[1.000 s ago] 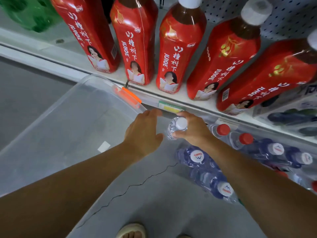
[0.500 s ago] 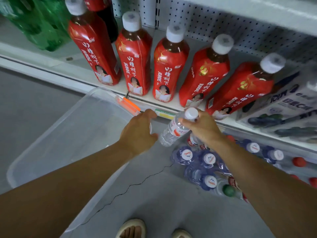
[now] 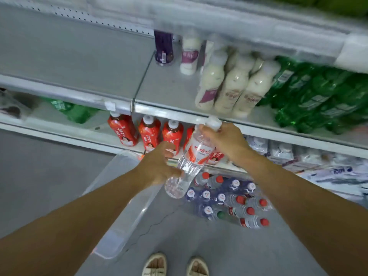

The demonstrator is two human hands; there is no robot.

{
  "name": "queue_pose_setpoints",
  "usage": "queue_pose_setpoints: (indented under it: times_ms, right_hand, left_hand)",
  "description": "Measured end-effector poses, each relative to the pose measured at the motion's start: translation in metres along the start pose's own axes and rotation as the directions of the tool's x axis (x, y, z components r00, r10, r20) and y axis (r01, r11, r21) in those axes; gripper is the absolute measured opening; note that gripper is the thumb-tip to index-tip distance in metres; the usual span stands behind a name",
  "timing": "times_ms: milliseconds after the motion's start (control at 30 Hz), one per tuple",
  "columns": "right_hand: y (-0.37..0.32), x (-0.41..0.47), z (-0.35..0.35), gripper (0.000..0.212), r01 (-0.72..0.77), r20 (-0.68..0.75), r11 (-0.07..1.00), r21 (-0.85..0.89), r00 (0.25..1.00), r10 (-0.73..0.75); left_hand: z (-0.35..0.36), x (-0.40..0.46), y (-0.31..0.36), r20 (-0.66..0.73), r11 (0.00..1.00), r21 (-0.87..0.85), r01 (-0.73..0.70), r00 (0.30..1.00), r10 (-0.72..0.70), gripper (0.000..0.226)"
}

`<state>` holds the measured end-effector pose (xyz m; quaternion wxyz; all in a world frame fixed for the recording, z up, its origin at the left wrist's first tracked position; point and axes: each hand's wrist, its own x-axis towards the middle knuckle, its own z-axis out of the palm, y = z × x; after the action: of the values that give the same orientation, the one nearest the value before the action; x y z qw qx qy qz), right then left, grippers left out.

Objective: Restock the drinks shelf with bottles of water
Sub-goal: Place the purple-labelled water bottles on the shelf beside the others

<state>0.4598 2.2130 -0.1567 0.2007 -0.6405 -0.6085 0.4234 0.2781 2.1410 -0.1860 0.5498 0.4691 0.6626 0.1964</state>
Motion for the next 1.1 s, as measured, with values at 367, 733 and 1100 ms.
queue_pose_setpoints:
  times_ms: [367,733,1100]
  right_hand:
    - [-0.178,-0.067,-0.123,0.03,0.047,-0.057,0.995,0.092,0.998,-0.042]
    - [-0.293,-0.139,-0.227,0.044,0.162,-0.246,0.987,-0.014,0.956,-0.16]
    - [-0.395,-0.222,-0.341,0.057,0.306,-0.418,0.936,-0.177,0.837,-0.353]
  left_hand:
    - [-0.056,-0.106,0.152,0.09,0.982,-0.012,-0.187,0.978,0.188,0.071]
    - [-0.083,-0.19,0.281,0.08,0.901,0.056,-0.431,0.901,0.426,0.055]
    - [-0.102,-0.251,0.418,0.013,0.733,0.07,-0.677,0.735,0.678,0.059]
